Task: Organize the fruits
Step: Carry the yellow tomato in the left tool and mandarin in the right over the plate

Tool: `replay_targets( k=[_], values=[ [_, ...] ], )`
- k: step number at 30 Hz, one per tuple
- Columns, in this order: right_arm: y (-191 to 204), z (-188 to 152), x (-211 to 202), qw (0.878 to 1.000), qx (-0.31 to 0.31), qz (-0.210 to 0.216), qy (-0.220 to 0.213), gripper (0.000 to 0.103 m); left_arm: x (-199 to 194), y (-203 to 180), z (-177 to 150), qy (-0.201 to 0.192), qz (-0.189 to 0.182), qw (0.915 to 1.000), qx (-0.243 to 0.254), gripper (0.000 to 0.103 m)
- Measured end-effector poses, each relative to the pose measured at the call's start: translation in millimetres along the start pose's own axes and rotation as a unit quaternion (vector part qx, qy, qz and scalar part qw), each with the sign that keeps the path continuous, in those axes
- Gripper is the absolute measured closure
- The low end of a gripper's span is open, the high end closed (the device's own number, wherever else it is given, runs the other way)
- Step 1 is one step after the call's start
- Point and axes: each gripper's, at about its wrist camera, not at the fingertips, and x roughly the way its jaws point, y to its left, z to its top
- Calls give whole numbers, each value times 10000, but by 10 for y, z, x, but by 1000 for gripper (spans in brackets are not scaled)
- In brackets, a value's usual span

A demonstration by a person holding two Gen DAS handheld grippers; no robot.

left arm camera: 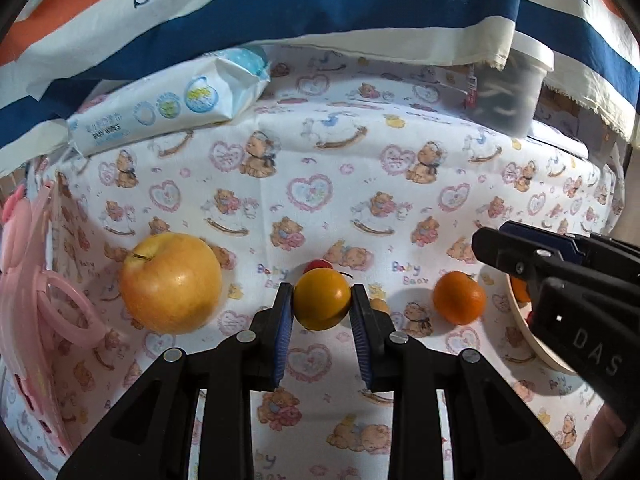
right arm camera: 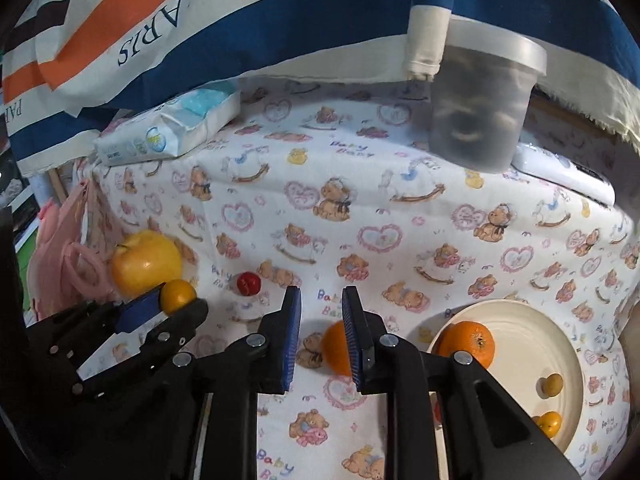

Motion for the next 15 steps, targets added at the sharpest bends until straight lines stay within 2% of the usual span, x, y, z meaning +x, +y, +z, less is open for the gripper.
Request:
replay_targets(
  k=[2, 4, 6, 9, 12, 15],
  values=[
    [-37, 12, 17, 9998, 103, 90, 145, 79, 14, 27, 5, 61, -58, 10000, -53, 76],
    [-64, 12, 59, 9990, 200, 248, 328, 74, 12, 37, -2, 69, -85, 9999, -123, 76],
    [-92, 5, 100, 9983, 297, 310, 396, 46, -3, 65, 6, 35, -67, 9998, -178, 76],
    [-88, -35, 153, 9984, 277, 251, 424, 44, -33, 111, 30, -5, -55, 9996, -273, 76],
    [-92, -71, 275, 9972, 361, 375, 544, 44, 20, 183, 34, 29, 68, 9993, -375, 76],
    [-87, -122, 426, 9968, 350, 231, 679, 44, 121, 269, 24, 119, 198, 9987, -464, 76]
  ],
)
